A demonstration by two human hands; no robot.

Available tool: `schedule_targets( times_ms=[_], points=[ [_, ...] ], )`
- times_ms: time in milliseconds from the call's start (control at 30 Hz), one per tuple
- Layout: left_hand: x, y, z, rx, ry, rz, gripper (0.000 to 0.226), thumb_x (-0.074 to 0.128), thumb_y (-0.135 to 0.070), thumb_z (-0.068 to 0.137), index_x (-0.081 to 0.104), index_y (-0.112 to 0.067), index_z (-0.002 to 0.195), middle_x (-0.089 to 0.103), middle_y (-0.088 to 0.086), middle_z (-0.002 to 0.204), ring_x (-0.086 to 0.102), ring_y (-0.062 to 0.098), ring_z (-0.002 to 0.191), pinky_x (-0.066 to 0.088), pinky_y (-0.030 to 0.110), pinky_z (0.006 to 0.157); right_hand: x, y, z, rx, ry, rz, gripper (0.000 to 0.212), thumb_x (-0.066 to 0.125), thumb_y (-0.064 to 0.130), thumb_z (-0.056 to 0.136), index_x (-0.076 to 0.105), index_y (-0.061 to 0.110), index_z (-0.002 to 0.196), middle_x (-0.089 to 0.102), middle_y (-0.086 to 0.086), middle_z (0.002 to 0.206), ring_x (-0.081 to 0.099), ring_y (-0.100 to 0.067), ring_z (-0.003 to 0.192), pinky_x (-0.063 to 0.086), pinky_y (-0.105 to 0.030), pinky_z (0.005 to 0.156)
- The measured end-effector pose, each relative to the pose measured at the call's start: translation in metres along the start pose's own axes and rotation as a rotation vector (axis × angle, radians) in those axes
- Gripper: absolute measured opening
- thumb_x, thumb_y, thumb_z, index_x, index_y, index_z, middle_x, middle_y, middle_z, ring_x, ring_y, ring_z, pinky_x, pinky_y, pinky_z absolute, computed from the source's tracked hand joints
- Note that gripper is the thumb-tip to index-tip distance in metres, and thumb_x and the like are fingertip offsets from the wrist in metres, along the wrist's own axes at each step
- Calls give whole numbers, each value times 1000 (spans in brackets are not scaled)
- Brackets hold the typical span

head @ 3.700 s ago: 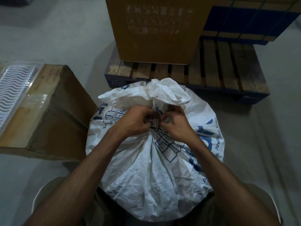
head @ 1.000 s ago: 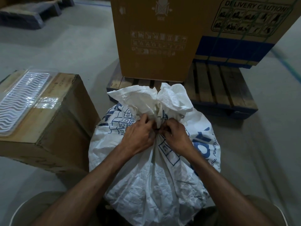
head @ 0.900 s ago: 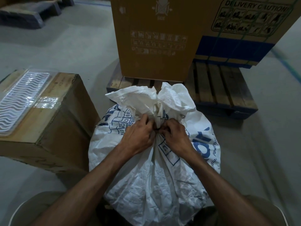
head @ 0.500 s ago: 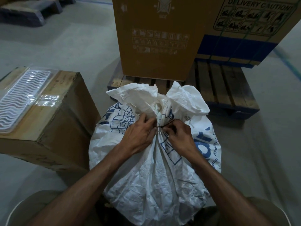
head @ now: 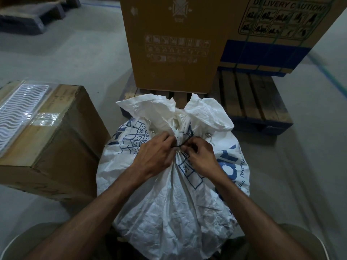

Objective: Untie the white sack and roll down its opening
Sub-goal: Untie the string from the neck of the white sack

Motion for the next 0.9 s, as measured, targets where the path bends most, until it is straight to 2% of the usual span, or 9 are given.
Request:
schedule_targets(
  times_ms=[67, 167, 300, 433, 567, 667, 800, 900],
  points=[
    [1, 1, 1, -18, 32, 1, 20, 47, -44, 101, 51, -24, 101, 48, -6, 98, 46, 11, 73, 37, 27, 56, 3, -5, 0, 21, 7, 9, 9, 69, 27, 94, 71, 17, 94, 71, 0, 94, 65, -14, 87, 48, -26, 74],
    [-6, 4, 1, -54, 58, -37, 18, 47, -40, 99, 50, -22, 100, 48, -4, 97, 50, 16, 72, 42, 33, 59, 6, -9, 1, 68, 5, 27, 10, 66, 29, 96, 69, 19, 96, 70, 0, 96, 64, -14, 90, 49, -28, 78],
    [-8, 11, -2, -97, 76, -107, 15, 49, -38, 99, 50, -23, 96, 49, -4, 95, 53, 18, 75, 47, 35, 64, 4, -10, 0, 125, -6, 91, 8, 65, 24, 97, 69, 18, 93, 70, 7, 86, 63, -2, 79, 42, -24, 68],
    [-5, 16, 1, -169, 71, -198, 11, 54, -36, 96, 52, -25, 94, 50, -10, 94, 52, 14, 80, 48, 34, 68, 4, -12, -3, 169, -27, 128, 10, 66, 24, 97, 69, 17, 91, 70, 5, 83, 63, -3, 76, 42, -25, 63],
    [-11, 4, 6, -79, 9, -15, 21, 54, -47, 94, 56, -27, 99, 50, -10, 99, 50, 11, 84, 47, 31, 63, 4, -10, -1, 142, -1, 144, 8, 68, 25, 96, 69, 17, 93, 71, 4, 85, 66, -7, 78, 44, -23, 65],
    [-7, -1, 9, -23, 9, 18, 24, 53, -50, 96, 58, -27, 102, 50, -10, 105, 50, 10, 88, 46, 29, 60, 3, -13, -2, 132, 10, 132, 8, 67, 28, 96, 68, 20, 93, 70, 6, 85, 64, -6, 78, 44, -24, 65],
    [-3, 7, 16, -106, 69, -159, 17, 66, -44, 92, 59, -29, 89, 54, -15, 97, 52, 6, 83, 38, 27, 65, 1, -12, -1, 85, -2, 71, 6, 65, 25, 97, 69, 21, 95, 71, 6, 90, 65, -8, 84, 51, -29, 75],
    [-6, 28, 15, -230, 96, -355, 16, 73, -29, 87, 59, -28, 79, 58, -16, 90, 56, 6, 82, 49, 30, 72, -8, -20, 4, 118, -40, 65, 10, 62, 21, 99, 70, 15, 99, 72, 0, 94, 67, -13, 85, 54, -33, 76]
  ],
)
Point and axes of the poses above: each hand's wrist, its own z-axis towards the middle knuckle, its own x-axis out of the palm, y = z × x, the point moved 10 cm from there along z, towards the middle knuckle
